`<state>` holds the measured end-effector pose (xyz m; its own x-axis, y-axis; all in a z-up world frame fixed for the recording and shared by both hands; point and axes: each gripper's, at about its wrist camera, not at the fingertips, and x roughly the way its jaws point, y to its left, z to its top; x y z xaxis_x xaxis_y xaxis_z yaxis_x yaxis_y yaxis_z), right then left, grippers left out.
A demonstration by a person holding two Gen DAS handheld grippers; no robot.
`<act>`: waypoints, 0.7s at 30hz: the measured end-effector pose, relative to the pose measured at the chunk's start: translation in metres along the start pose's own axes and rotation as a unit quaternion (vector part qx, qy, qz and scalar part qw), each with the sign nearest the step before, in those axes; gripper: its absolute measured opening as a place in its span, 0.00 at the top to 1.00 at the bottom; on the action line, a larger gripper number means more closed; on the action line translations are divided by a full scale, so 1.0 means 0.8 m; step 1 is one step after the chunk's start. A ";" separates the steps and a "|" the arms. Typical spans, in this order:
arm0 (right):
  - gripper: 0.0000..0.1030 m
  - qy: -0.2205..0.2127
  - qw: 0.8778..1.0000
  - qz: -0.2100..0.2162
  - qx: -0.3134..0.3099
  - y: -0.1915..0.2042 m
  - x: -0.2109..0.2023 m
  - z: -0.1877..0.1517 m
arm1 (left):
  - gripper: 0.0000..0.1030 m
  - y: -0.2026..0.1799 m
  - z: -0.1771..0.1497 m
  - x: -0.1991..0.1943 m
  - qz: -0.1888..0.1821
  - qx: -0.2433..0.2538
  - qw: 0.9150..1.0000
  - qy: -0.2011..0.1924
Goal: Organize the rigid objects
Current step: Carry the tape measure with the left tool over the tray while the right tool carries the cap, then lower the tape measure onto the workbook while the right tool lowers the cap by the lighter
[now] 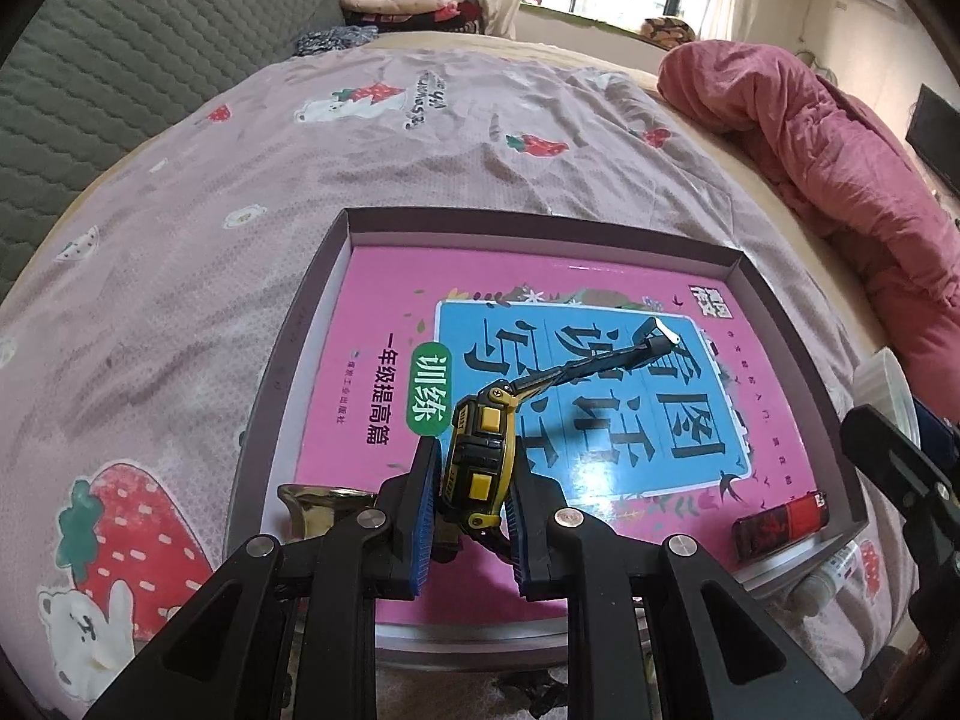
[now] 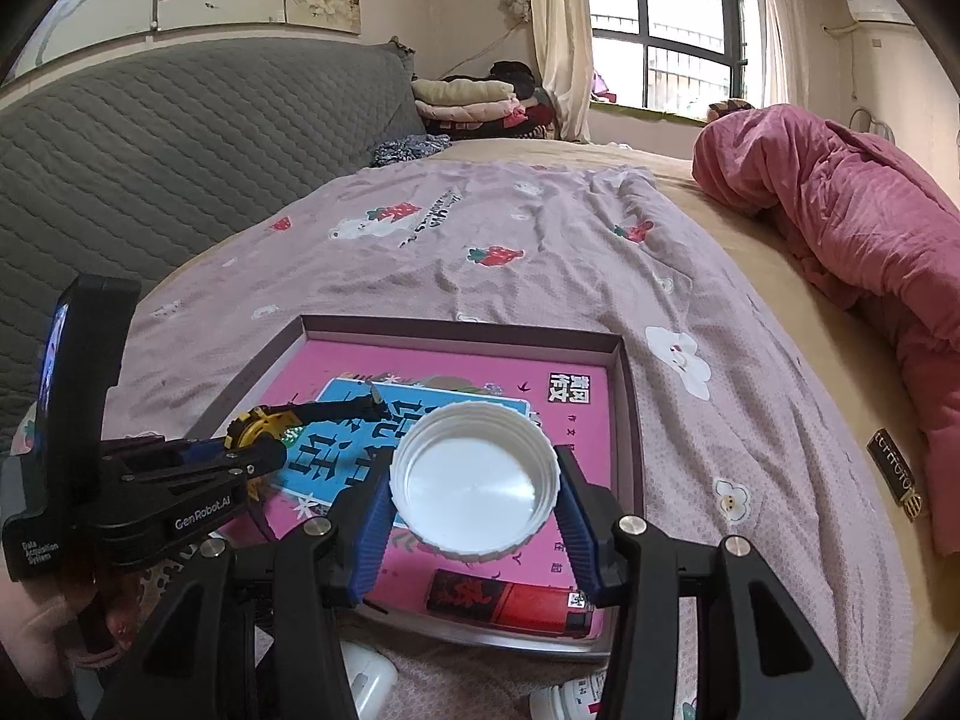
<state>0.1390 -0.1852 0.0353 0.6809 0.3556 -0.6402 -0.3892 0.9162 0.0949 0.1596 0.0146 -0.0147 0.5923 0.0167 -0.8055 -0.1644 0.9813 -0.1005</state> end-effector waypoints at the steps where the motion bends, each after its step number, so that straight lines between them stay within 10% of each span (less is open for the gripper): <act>1: 0.52 0.001 1.000 0.000 0.000 -0.001 0.000 0.000 | 0.80 -0.001 -0.001 0.001 0.002 0.002 1.000 0.001; 21: 0.52 0.047 0.998 0.033 -0.031 0.040 0.046 -0.016 | 0.80 0.008 -0.021 0.005 0.006 0.007 1.000 0.016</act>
<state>0.1436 -0.1455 0.0049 0.5923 0.3935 -0.7031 -0.4717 0.8768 0.0933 0.1479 0.0175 -0.0286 0.5655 0.0228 -0.8244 -0.1601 0.9836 -0.0826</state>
